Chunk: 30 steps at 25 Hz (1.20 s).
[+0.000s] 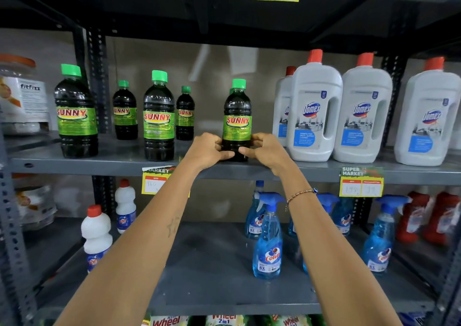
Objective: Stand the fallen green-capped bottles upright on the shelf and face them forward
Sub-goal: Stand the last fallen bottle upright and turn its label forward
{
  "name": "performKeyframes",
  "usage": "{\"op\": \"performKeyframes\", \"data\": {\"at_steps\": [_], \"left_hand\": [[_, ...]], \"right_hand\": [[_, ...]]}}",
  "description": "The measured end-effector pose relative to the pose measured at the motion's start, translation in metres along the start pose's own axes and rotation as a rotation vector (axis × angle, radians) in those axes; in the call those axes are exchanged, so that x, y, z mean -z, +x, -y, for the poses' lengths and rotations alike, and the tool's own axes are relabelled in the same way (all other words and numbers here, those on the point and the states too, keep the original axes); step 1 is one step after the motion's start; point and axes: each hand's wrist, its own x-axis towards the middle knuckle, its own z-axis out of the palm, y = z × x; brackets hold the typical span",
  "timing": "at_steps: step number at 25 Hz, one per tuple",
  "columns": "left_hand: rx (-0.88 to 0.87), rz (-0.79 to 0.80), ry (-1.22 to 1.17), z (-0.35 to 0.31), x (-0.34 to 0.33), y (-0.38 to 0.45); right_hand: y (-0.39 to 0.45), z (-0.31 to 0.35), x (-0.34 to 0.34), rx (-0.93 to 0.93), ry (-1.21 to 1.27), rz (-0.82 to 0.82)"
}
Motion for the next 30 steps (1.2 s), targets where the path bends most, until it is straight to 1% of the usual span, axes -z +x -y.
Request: {"op": "performKeyframes", "data": {"at_steps": [3,7,12,13,14,15,17,18,19,20,22,24,25,26,27,29,30], "left_hand": [[-0.023,-0.021,0.011,-0.008,0.004,-0.015],[-0.011,-0.013,0.007,-0.01,0.011,-0.025],[-0.009,-0.029,-0.061,-0.009,0.011,-0.033],[-0.012,-0.039,-0.062,-0.009,0.011,-0.035],[-0.015,-0.057,-0.051,-0.01,0.011,-0.036],[-0.021,-0.089,-0.042,-0.01,0.012,-0.038],[-0.047,-0.185,-0.065,-0.006,0.018,-0.042],[-0.079,-0.256,-0.087,-0.004,0.023,-0.044],[-0.121,-0.338,-0.111,0.001,0.029,-0.045],[-0.173,-0.431,-0.126,0.005,0.035,-0.048],[-0.268,-0.624,-0.126,0.017,0.05,-0.052],[-0.283,-0.774,-0.175,0.03,0.065,-0.054],[-0.247,-0.799,-0.208,0.04,0.075,-0.053],[-0.176,-0.771,-0.212,0.049,0.085,-0.052],[-0.079,-0.672,-0.165,0.061,0.093,-0.048],[0.09,-0.354,0.028,0.082,0.107,-0.044],[0.115,-0.218,0.094,0.088,0.108,-0.045]], "right_hand": [[-0.008,-0.001,0.0,0.024,0.0,0.003],[-0.022,0.006,0.0,0.032,0.007,0.0],[-0.035,0.013,-0.003,-0.004,0.033,0.017],[-0.038,0.015,-0.004,-0.011,0.034,0.0],[-0.04,0.017,-0.004,-0.003,0.021,-0.062],[-0.044,0.019,-0.005,0.027,-0.006,-0.175],[-0.05,0.027,-0.01,0.131,-0.051,-0.451],[-0.054,0.032,-0.015,0.199,-0.04,-0.535],[-0.056,0.039,-0.022,0.275,-0.019,-0.559],[-0.058,0.046,-0.03,0.344,-0.009,-0.537],[-0.058,0.059,-0.054,0.429,-0.034,-0.405],[-0.054,0.066,-0.079,0.407,-0.048,-0.252],[-0.049,0.068,-0.093,0.369,-0.025,-0.202],[-0.044,0.069,-0.104,0.325,-0.008,-0.167],[-0.038,0.068,-0.115,0.272,-0.004,-0.127],[-0.03,0.068,-0.134,0.159,-0.059,-0.005],[-0.028,0.068,-0.141,0.126,-0.113,0.059]]}}
